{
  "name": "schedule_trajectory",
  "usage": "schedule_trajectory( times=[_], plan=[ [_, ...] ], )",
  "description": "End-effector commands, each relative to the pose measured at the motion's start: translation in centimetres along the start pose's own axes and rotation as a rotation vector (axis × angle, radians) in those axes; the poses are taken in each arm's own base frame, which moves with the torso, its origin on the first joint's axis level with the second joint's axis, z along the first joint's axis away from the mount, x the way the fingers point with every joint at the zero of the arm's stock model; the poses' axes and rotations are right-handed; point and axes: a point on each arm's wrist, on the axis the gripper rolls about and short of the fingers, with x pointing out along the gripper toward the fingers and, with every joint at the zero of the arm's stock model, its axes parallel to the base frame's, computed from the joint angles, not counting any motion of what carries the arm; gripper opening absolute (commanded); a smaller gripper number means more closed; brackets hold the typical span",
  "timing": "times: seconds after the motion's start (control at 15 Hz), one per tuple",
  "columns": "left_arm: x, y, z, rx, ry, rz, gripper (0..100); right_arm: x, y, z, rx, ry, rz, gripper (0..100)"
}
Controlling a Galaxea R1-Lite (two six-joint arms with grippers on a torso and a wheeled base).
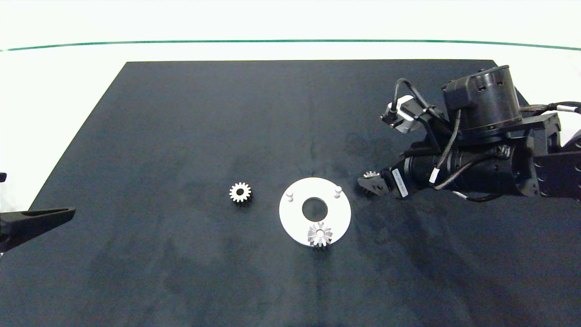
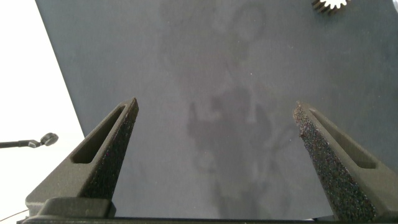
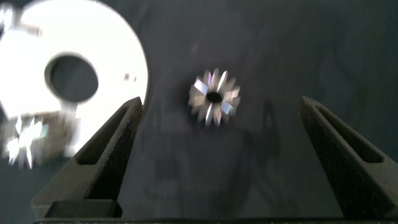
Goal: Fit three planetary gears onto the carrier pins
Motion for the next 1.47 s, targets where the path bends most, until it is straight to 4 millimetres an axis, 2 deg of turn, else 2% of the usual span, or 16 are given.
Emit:
schedule_trajectory(
  times=[0.07,0.47,0.67,1.13,1.47],
  plan=[
    [0.0,0.0,0.0,0.002,0.002,0.0,100,2.1,-0.1,-0.7,0.018,0.029,-0.016,100],
    [0.0,0.0,0.0,0.002,0.002,0.0,100,2.5,-0.1,-1.4,0.014,0.06,-0.016,97],
    [0.0,0.0,0.0,0.002,0.002,0.0,100,2.7,-0.1,-1.6,0.01,0.07,-0.017,91],
    [-0.1,-0.1,0.0,0.005,-0.002,-0.006,100,4.8,0.0,-1.3,0.009,0.088,-0.022,76],
    [-0.1,-0.1,-0.1,0.007,-0.001,-0.009,100,4.8,0.0,-1.2,0.009,0.088,-0.022,67]
  ],
)
